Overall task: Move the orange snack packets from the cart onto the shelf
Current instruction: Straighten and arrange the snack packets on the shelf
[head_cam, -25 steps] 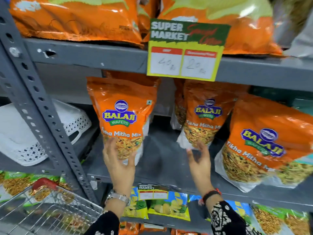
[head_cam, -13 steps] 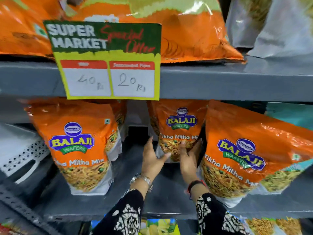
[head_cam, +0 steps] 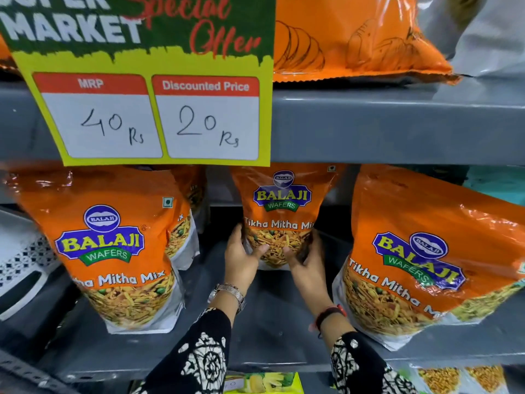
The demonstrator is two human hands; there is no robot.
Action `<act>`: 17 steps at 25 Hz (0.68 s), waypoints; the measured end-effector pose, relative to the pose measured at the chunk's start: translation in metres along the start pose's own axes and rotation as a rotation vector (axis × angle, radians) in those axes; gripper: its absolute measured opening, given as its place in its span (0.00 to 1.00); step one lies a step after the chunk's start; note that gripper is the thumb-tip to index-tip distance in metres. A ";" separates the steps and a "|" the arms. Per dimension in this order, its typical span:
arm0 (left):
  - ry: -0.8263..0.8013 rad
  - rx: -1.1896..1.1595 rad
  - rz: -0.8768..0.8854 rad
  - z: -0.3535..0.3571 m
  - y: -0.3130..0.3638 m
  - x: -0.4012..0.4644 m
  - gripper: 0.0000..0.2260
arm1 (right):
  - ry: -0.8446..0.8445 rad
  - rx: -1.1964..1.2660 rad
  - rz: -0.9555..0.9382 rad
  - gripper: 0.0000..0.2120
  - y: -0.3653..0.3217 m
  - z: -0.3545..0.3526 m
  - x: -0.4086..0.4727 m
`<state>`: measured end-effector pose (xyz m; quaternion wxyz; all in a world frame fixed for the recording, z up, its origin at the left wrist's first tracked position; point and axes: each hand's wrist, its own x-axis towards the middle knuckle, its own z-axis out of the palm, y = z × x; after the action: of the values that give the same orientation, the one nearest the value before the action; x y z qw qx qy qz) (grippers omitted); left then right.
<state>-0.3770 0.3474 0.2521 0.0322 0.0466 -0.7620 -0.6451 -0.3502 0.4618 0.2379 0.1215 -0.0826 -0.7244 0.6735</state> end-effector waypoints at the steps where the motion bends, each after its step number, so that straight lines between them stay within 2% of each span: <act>1: 0.002 -0.001 0.004 -0.001 0.000 0.000 0.31 | 0.009 0.003 -0.007 0.35 0.001 0.000 0.001; 9: 0.011 0.011 0.021 0.002 0.000 0.001 0.33 | 0.034 -0.022 -0.028 0.33 0.002 -0.001 0.001; 12: 0.073 0.013 0.049 0.002 -0.002 -0.010 0.35 | 0.044 -0.138 -0.044 0.35 0.008 -0.009 -0.019; 15: 0.157 -0.101 0.159 0.008 -0.003 -0.039 0.29 | 0.009 -0.224 -0.165 0.27 0.015 -0.027 -0.058; 17: 0.101 -0.173 0.201 0.020 0.001 -0.063 0.23 | 0.017 -0.299 -0.252 0.20 0.017 -0.044 -0.087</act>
<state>-0.3172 0.3746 0.2508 0.1388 -0.0005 -0.7017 -0.6989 -0.2550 0.4805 0.2183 0.1972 -0.0142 -0.8201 0.5370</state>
